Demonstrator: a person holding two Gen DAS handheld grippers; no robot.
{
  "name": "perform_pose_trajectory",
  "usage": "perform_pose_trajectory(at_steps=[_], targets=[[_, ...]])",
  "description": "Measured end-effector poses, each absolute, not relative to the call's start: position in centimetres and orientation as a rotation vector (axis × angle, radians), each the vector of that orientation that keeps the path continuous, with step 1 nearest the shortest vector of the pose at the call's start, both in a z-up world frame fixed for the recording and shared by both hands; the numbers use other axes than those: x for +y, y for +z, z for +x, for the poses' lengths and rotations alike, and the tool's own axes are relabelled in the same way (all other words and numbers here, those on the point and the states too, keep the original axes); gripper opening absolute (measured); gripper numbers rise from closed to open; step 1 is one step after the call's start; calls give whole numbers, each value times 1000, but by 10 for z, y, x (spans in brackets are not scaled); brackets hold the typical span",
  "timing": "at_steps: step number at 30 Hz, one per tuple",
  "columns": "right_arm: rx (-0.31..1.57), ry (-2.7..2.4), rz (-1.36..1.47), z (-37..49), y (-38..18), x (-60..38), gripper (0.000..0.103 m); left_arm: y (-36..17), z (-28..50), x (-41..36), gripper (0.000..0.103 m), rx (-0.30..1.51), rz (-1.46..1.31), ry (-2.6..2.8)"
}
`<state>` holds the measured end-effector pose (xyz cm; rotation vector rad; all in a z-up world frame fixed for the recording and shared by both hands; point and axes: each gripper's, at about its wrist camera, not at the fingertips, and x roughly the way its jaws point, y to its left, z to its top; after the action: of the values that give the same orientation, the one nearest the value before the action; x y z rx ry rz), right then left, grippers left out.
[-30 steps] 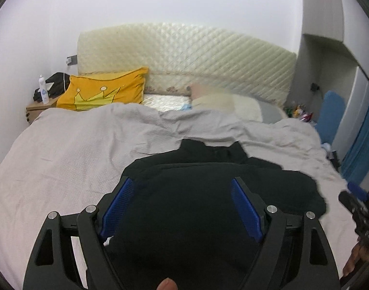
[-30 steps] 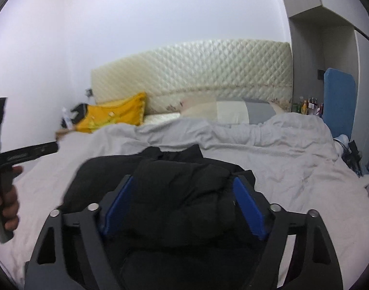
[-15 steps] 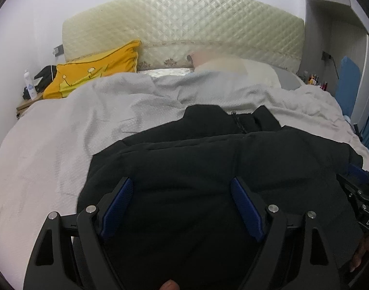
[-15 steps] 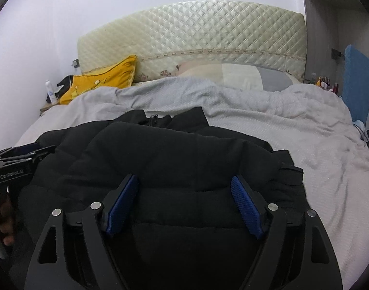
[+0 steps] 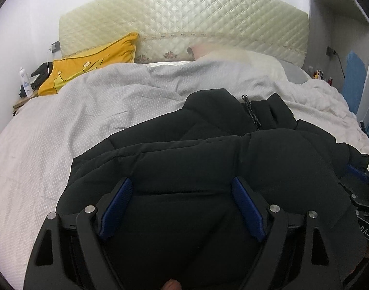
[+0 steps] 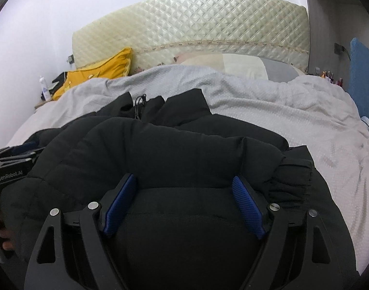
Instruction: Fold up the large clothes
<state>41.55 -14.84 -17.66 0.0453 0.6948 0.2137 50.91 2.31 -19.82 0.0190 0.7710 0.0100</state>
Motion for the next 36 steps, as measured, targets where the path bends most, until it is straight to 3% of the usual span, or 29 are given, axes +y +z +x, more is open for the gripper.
perform_pose_trajectory(at_steps=[8, 14, 27, 36], targets=[[763, 209, 65, 399, -151, -155, 80, -169, 487, 27, 85, 812, -21, -1], [696, 215, 64, 359, -78, -160, 80, -100, 445, 28, 85, 775, -50, 6], [513, 208, 84, 224, 77, -176, 84, 56, 281, 32, 85, 622, -68, -5], [440, 238, 79, 120, 131, -186, 87, 93, 162, 30, 85, 589, -23, 3]])
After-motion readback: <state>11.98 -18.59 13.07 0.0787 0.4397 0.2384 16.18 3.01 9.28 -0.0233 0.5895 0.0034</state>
